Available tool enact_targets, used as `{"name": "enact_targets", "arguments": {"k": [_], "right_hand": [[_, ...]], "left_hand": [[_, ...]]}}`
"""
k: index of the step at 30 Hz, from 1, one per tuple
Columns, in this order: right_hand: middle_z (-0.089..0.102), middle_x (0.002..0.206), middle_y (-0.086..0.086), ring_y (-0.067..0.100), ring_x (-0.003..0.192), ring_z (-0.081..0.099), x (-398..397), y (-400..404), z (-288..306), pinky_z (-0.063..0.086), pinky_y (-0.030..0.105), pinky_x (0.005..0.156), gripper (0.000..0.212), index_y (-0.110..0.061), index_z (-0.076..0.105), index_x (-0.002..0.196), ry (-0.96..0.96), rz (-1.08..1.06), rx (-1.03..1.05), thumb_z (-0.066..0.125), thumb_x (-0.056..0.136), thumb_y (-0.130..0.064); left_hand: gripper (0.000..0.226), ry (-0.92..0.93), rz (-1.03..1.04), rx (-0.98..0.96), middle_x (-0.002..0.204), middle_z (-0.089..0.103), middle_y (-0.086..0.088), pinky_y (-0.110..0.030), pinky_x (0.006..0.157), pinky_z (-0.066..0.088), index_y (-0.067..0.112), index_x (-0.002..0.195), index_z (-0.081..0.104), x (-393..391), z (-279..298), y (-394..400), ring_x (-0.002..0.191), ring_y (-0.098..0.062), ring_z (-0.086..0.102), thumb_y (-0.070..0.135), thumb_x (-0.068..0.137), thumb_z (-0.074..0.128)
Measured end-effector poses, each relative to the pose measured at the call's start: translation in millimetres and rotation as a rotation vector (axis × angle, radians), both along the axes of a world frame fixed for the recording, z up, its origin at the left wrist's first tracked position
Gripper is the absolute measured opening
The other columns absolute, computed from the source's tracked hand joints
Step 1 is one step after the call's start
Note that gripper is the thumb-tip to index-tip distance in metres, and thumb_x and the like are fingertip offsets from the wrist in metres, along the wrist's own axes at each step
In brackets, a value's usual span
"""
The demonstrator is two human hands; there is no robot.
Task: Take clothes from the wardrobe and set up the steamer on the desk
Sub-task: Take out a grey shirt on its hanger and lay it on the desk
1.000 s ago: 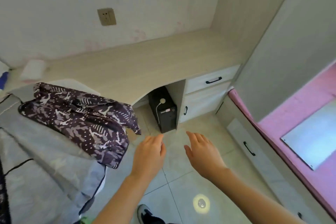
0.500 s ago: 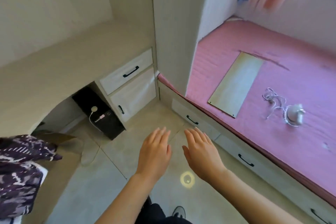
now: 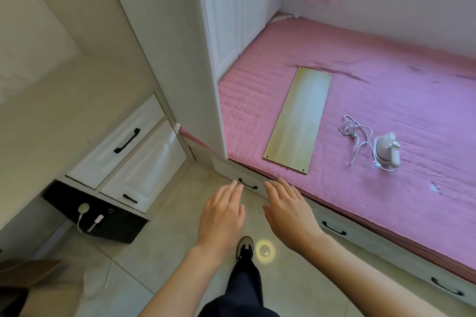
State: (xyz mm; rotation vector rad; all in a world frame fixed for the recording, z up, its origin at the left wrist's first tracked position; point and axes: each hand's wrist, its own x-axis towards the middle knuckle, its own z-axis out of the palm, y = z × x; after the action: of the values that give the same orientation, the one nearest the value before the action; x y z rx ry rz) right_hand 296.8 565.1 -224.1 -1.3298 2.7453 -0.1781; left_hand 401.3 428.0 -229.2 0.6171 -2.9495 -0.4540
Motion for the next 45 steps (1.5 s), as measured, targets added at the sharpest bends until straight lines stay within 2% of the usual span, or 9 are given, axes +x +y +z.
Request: {"name": "enact_targets", "arguments": {"k": [7, 11, 16, 20, 25, 28, 34, 37, 45], "right_hand": [[0.064, 0.120, 0.012, 0.034, 0.118, 0.057, -98, -58, 2, 0.050, 0.043, 0.096, 0.049, -0.003, 0.057, 0.125, 0.010, -0.031, -0.041, 0.068, 0.082, -0.025], [0.058, 0.130, 0.014, 0.036, 0.126, 0.050, -143, -79, -3, 0.045, 0.047, 0.101, 0.050, -0.002, 0.050, 0.132, -0.025, -0.027, -0.030, 0.059, 0.089, -0.025], [0.058, 0.129, 0.015, 0.037, 0.125, 0.051, -202, -94, -4, 0.048, 0.048, 0.098, 0.055, 0.000, 0.050, 0.132, -0.023, 0.001, -0.027, 0.064, 0.086, -0.025], [0.060, 0.128, 0.014, 0.036, 0.124, 0.052, -257, -106, -5, 0.049, 0.048, 0.097, 0.056, -0.001, 0.051, 0.131, -0.003, 0.050, -0.032, 0.067, 0.084, -0.026], [0.057, 0.131, 0.015, 0.036, 0.127, 0.049, -323, -124, 5, 0.045, 0.047, 0.103, 0.055, -0.001, 0.049, 0.134, 0.048, 0.176, -0.041, 0.063, 0.087, -0.027], [0.055, 0.135, 0.015, 0.035, 0.130, 0.047, -356, -140, 17, 0.042, 0.046, 0.105, 0.055, -0.001, 0.047, 0.135, 0.070, 0.263, -0.066, 0.062, 0.089, -0.028], [0.057, 0.131, 0.016, 0.037, 0.128, 0.049, -415, -190, 44, 0.044, 0.046, 0.103, 0.053, 0.000, 0.049, 0.133, 0.134, 0.369, -0.159, 0.061, 0.089, -0.028], [0.057, 0.129, 0.015, 0.036, 0.129, 0.046, -435, -221, 61, 0.042, 0.046, 0.105, 0.050, 0.000, 0.047, 0.134, 0.147, 0.408, -0.210, 0.056, 0.091, -0.025], [0.060, 0.126, 0.014, 0.035, 0.126, 0.050, -481, -313, 125, 0.045, 0.044, 0.103, 0.047, 0.000, 0.050, 0.131, 0.264, 0.471, -0.373, 0.058, 0.092, -0.025]], "left_hand": [[0.049, -0.016, -0.062, -0.046, 0.132, 0.060, -0.006, -0.034, 0.096, 0.049, 0.010, 0.127, 0.060, -104, 3, -62, 0.124, -0.022, 0.055, 0.021, 0.081, 0.071], [0.052, -0.048, -0.068, -0.049, 0.141, 0.052, -0.008, -0.035, 0.108, 0.036, 0.009, 0.135, 0.054, -153, -2, -81, 0.133, -0.024, 0.046, 0.023, 0.086, 0.065], [0.053, -0.067, -0.057, -0.018, 0.151, 0.039, -0.007, -0.034, 0.117, 0.024, 0.012, 0.143, 0.042, -208, -3, -91, 0.142, -0.022, 0.031, 0.027, 0.094, 0.054], [0.054, -0.069, 0.002, 0.013, 0.157, 0.028, -0.002, -0.035, 0.119, 0.020, 0.016, 0.149, 0.031, -253, 0, -99, 0.146, -0.018, 0.019, 0.030, 0.099, 0.045], [0.056, -0.038, 0.188, -0.018, 0.157, 0.028, 0.000, -0.033, 0.117, 0.017, 0.018, 0.149, 0.031, -306, 9, -103, 0.147, -0.020, 0.018, 0.032, 0.098, 0.048], [0.056, -0.023, 0.317, -0.050, 0.155, 0.033, 0.000, -0.035, 0.116, 0.020, 0.018, 0.147, 0.035, -332, 18, -106, 0.146, -0.022, 0.022, 0.034, 0.096, 0.051], [0.052, 0.064, 0.486, -0.144, 0.144, 0.050, -0.005, -0.040, 0.108, 0.040, 0.014, 0.139, 0.048, -373, 45, -141, 0.137, -0.027, 0.039, 0.030, 0.091, 0.061], [0.049, 0.160, 0.537, -0.219, 0.136, 0.056, -0.007, -0.039, 0.102, 0.043, 0.011, 0.132, 0.054, -392, 63, -169, 0.132, -0.030, 0.047, 0.023, 0.086, 0.067], [0.039, 0.425, 0.640, -0.279, 0.125, 0.063, -0.008, -0.044, 0.095, 0.052, 0.009, 0.128, 0.056, -446, 117, -258, 0.125, -0.028, 0.052, 0.019, 0.090, 0.062]]}}
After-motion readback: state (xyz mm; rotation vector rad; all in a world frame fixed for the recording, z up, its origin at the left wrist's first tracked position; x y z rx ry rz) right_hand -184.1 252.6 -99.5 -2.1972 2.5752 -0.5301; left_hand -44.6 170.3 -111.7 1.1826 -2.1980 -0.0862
